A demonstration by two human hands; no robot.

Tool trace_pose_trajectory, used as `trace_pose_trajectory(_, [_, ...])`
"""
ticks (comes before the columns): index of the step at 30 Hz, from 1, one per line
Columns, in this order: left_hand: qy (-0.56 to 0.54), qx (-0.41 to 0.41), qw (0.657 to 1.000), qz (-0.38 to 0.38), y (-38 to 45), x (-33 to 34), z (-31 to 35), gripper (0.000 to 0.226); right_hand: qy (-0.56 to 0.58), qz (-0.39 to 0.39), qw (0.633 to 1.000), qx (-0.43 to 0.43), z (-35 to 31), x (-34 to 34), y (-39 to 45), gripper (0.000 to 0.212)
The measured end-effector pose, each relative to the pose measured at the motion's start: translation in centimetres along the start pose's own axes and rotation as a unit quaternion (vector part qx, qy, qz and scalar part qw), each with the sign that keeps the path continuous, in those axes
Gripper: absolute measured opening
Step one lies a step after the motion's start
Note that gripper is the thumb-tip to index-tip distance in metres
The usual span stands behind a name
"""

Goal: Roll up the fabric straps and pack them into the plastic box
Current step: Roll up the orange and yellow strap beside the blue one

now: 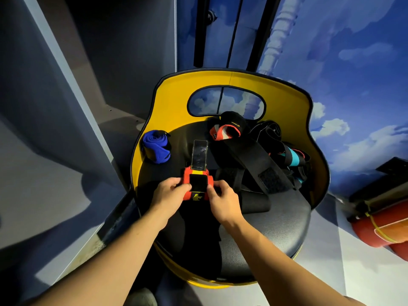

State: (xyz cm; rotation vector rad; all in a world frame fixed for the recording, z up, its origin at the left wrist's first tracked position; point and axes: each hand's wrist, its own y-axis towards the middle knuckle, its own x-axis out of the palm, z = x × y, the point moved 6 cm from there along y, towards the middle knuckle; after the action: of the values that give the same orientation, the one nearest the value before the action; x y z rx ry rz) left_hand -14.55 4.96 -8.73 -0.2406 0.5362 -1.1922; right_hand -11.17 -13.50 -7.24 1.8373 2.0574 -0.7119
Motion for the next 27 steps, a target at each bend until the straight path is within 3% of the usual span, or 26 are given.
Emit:
trace_pose_trajectory(5, [0.064, 0.045, 0.997, -0.029, -2.7, -0.1, -0.3, 0.052, -0.030, -0.068, 0.997, -0.024, 0.0, -0.4, -1.7, 0.035])
trace_pose_trajectory(11, [0.123, 0.062, 0.989, -0.048, -3.9, -0.8, -1.2, 0.039, -0.079, -0.091, 0.991, -0.056, 0.1, -1.9, -3.1, 0.025])
trace_pose_trajectory(14, [0.126, 0.042, 0.988, -0.072, -3.4, -0.9, -0.9, 0.050, -0.089, -0.102, 0.990, -0.046, 0.4, -2.2, -2.9, 0.025])
trace_pose_trajectory(17, [0.082, 0.016, 0.994, -0.077, -2.6, -0.5, -0.4, 0.055, -0.085, -0.081, 0.992, -0.037, 0.3, -1.9, -2.0, 0.030])
trace_pose_trajectory(23, [0.031, -0.022, 0.999, 0.024, -1.4, -0.3, 0.4, 0.048, -0.024, 0.000, 1.000, 0.017, 0.5, -0.8, 0.2, 0.039])
trace_pose_trajectory(27, [-0.022, -0.047, 0.999, 0.016, -1.1, 0.5, 0.6, 0.047, -0.031, 0.036, 0.999, 0.019, -0.2, -0.7, 0.4, 0.038])
